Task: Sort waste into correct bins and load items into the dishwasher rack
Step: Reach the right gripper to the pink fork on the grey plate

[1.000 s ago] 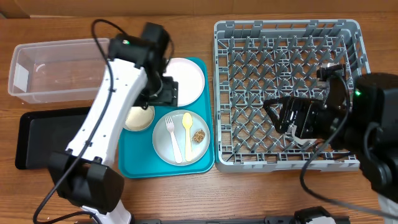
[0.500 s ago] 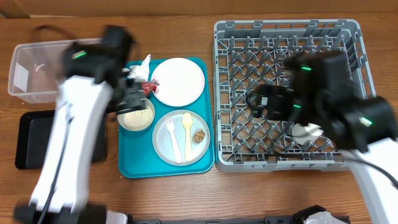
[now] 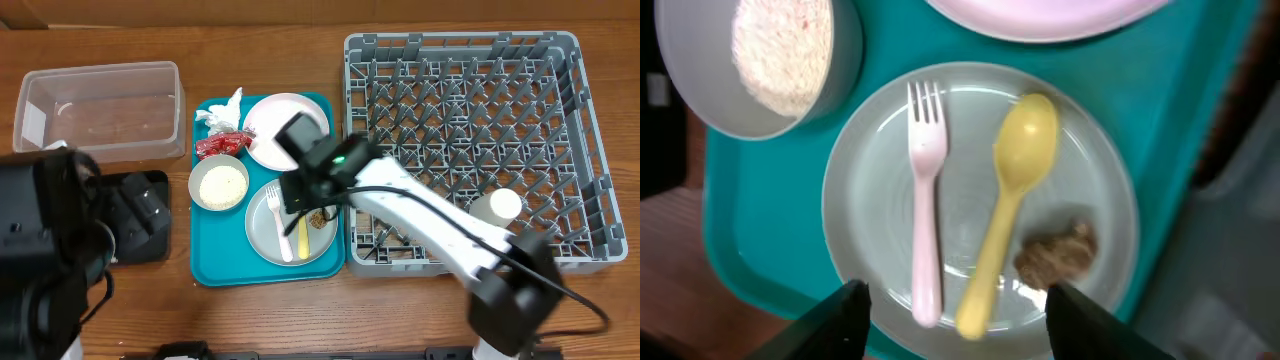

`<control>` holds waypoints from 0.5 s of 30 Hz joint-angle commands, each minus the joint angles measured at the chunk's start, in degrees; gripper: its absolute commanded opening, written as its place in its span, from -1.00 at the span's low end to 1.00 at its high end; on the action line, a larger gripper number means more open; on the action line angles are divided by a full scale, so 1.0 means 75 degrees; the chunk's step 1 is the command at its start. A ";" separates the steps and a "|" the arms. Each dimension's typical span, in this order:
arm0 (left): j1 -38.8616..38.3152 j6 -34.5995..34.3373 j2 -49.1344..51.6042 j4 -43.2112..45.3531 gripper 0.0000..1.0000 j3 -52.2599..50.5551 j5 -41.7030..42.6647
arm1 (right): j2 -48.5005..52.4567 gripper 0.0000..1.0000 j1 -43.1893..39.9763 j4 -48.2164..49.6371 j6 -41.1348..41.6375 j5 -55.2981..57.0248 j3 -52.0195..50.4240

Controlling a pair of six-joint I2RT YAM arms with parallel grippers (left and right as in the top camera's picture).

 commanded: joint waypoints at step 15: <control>0.0055 -0.0076 -0.0134 0.0052 0.99 0.0015 -0.0122 | 0.1918 -0.06 0.1014 0.1026 0.0160 0.0603 -0.0006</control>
